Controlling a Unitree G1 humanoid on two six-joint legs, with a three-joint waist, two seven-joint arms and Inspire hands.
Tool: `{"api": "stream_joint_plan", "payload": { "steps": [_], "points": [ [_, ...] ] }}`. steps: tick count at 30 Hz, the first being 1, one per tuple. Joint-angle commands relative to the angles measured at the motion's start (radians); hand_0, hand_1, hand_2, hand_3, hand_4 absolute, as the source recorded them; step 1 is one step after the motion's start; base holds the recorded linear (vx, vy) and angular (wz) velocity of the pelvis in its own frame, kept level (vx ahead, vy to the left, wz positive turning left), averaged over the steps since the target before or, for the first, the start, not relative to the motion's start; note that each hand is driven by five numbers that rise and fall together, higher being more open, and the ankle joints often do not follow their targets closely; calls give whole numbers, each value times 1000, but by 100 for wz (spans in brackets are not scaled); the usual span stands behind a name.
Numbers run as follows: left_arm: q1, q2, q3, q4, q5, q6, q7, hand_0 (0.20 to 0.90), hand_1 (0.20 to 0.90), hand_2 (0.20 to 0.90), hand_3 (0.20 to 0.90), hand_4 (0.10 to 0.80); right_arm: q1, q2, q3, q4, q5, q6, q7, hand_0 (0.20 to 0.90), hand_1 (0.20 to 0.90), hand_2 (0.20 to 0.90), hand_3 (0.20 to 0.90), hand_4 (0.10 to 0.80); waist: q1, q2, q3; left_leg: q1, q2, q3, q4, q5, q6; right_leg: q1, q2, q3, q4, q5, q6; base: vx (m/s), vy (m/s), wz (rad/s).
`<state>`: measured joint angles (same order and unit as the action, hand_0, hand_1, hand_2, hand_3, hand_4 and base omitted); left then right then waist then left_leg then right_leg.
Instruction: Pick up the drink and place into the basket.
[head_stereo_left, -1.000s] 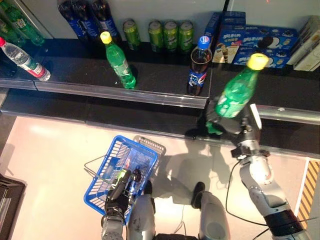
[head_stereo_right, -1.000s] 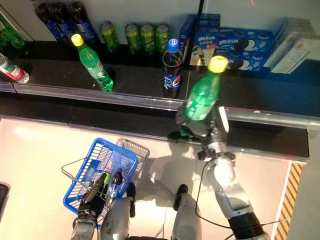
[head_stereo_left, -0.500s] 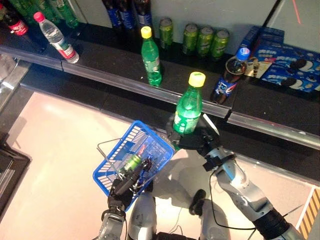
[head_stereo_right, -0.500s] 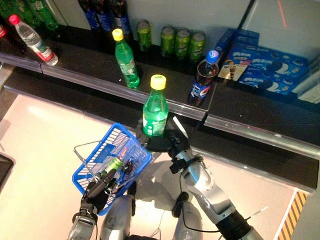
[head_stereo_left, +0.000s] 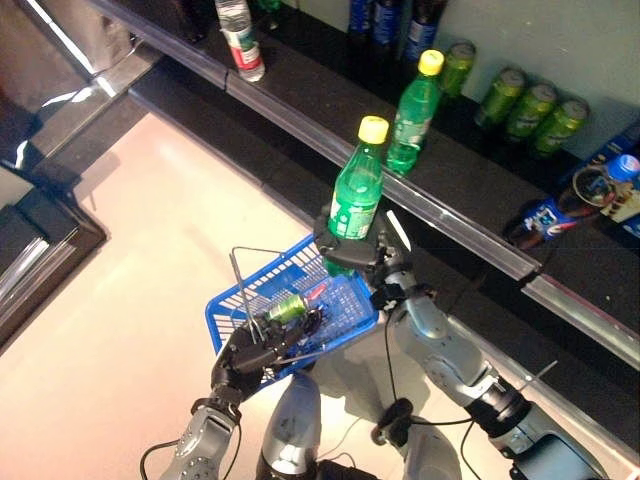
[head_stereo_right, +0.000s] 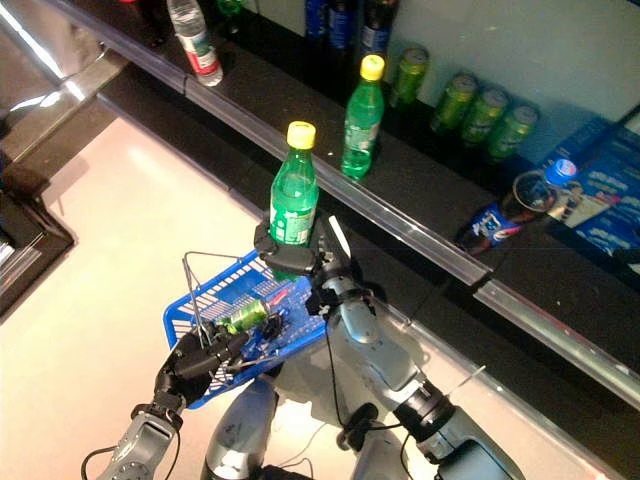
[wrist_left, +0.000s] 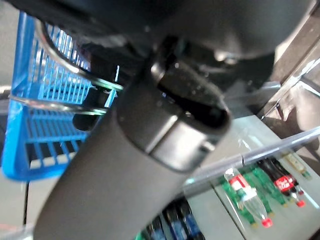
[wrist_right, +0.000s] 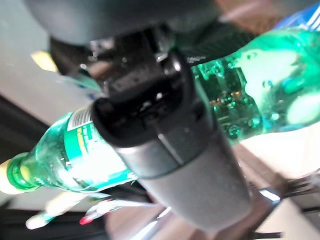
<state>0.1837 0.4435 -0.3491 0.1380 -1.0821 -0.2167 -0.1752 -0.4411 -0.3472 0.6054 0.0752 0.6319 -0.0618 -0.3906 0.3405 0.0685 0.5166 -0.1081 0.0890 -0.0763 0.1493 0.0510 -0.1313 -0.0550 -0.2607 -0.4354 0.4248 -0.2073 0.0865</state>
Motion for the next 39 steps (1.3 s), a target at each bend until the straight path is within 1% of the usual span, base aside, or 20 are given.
{"api": "stream_joint_plan", "payload": {
  "steps": [1, 3, 5, 7, 10, 12, 14, 15, 16, 21, 25, 28, 29, 30, 32, 34, 36, 39],
  "points": [
    [-96, 60, -15, -364, 71, -186, -250, 300, 300, 300, 200, 100, -139, 90, 51, -79, -30, -107, 11, 300, 300, 300, 200, 100, 9, -17, -163, -74, -75, -5, 90, 2, 35, 128, 79, -33, -229, 124, -55, 22, 23, 25],
    [-145, 79, -44, -408, 59, -190, -252, 300, 300, 300, 200, 100, -146, 110, 91, -21, -31, -103, 1, 300, 300, 300, 200, 100, 18, -14, -161, -80, -85, -18, 93, -3, 38, 127, 77, -42, -226, 124, -54, 27, 31, 16],
    [-169, 86, -51, -432, 50, -190, -260, 300, 300, 300, 200, 100, -149, 126, 112, 11, -32, -93, -5, 300, 300, 300, 200, 100, 25, -12, -160, -84, -89, -25, 95, -4, 37, 128, 74, -48, -225, 124, -52, 25, 20, 10],
    [-188, 93, -49, -463, 24, -172, -271, 300, 300, 300, 200, 100, -151, 147, 129, 59, -44, -85, 1, 300, 300, 300, 200, 100, 35, -13, -157, -88, -94, -36, 95, -4, 37, 126, 71, -59, -222, 126, -51, 27, 9, 7],
    [-190, 94, -48, -467, 13, -168, -276, 300, 300, 300, 200, 100, -151, 151, 132, 65, -49, -77, 2, 300, 300, 300, 200, 100, 37, -13, -156, -90, -95, -37, 96, -5, 37, 126, 71, -61, -222, 126, -50, 7, 2, 14],
    [-205, 92, -31, -495, -6, -130, -311, 300, 300, 300, 200, 100, -163, 184, 147, 151, -65, -52, 0, 300, 300, 300, 200, 100, 56, -16, -148, -98, -103, -53, 94, -5, 39, 116, 64, -78, -214, 128, -48, 4, -14, 14],
    [-205, 92, -20, -507, -16, -111, -332, 300, 300, 300, 200, 100, -168, 196, 152, 198, -59, -34, 4, 300, 300, 300, 200, 100, 68, -17, -142, -101, -105, -64, 89, -4, 40, 113, 63, -85, -213, 129, -48, 38, -35, 19],
    [-203, 90, -14, -511, -17, -100, -337, 300, 300, 300, 200, 100, -164, 202, 157, 214, -54, -20, 8, 300, 300, 300, 200, 100, 74, -21, -138, -91, -103, -67, 92, -28, 34, 118, 67, -74, -207, 107, -42, 65, -52, 24],
    [-204, 89, -8, -519, -18, -88, -340, 300, 300, 300, 200, 100, -158, 207, 161, 242, -56, -18, 16, 300, 300, 300, 200, 100, 80, -23, -135, -94, -104, -73, 88, -27, 35, 115, 67, -78, -207, 107, -42, 63, -49, 16],
    [-207, 87, 14, -526, -36, -57, -373, 300, 300, 300, 200, 100, -140, 228, 163, 351, -46, 11, 30, 300, 300, 300, 200, 100, 100, -28, -121, -111, -115, -94, 76, -23, 41, 96, 64, -93, -204, 109, -40, -1, -7, 4],
    [-209, 87, 28, -527, -47, -33, -396, 300, 300, 300, 200, 100, -132, 250, 153, 451, 39, 19, 54, 300, 300, 300, 200, 100, 115, -30, -108, -113, -118, -107, 60, -19, 45, 88, 63, -102, -201, 108, -39, 1, -18, 14],
    [-218, 85, 41, -534, -47, -16, -406, 300, 300, 300, 200, 100, -125, 276, 137, 549, 151, 57, 111, 300, 300, 300, 200, 100, 127, -37, -95, -120, -121, -114, 46, -16, 49, 79, 65, -108, -203, 111, -36, -17, -30, 9],
    [-220, 85, 42, -535, -47, -14, -406, 300, 300, 300, 200, 100, -125, 280, 134, 558, 168, 71, 112, 300, 300, 300, 200, 100, 128, -38, -93, -121, -121, -115, 44, -16, 49, 77, 65, -109, -203, 111, -35, -13, -33, 7],
    [-225, 86, 49, -538, -47, -2, -407, 300, 300, 300, 200, 100, -120, 295, 130, 602, 183, 75, 134, 300, 300, 300, 200, 100, 134, -44, -87, -121, -121, -117, 33, -14, 52, 74, 67, -109, -207, 115, -32, -4, -38, 6],
    [-228, 86, 52, -542, -39, 4, -407, 300, 300, 300, 200, 100, -115, 305, 130, 626, 239, 95, 167, 300, 300, 300, 200, 100, 137, -50, -82, -119, -120, -118, 22, -12, 54, 71, 70, -109, -210, 118, -30, 4, -44, 10],
    [-236, 85, 51, -543, -35, 12, -405, 300, 300, 300, 200, 100, -108, 328, 125, 669, 321, 118, 209, 300, 300, 300, 200, 100, 141, -60, -79, -117, -118, -118, 9, -9, 56, 67, 75, -106, -217, 121, -28, 8, -38, 8],
    [-241, 84, 52, -544, -34, 16, -402, 300, 300, 300, 200, 100, -109, 339, 116, 691, 367, 127, 221, 300, 300, 300, 200, 100, 142, -64, -78, -118, -117, -117, 6, -9, 57, 65, 77, -103, -219, 123, -27, 0, 0, 0],
    [-258, 80, 51, -546, -41, 33, -384, 300, 300, 300, 200, 100, -109, 374, 75, 775, 508, 170, 235, 300, 300, 300, 200, 100, 142, -70, -73, -117, -113, -112, -8, -7, 61, 59, 81, -96, -227, 130, -23, -1, -6, 1]
  ]
}}
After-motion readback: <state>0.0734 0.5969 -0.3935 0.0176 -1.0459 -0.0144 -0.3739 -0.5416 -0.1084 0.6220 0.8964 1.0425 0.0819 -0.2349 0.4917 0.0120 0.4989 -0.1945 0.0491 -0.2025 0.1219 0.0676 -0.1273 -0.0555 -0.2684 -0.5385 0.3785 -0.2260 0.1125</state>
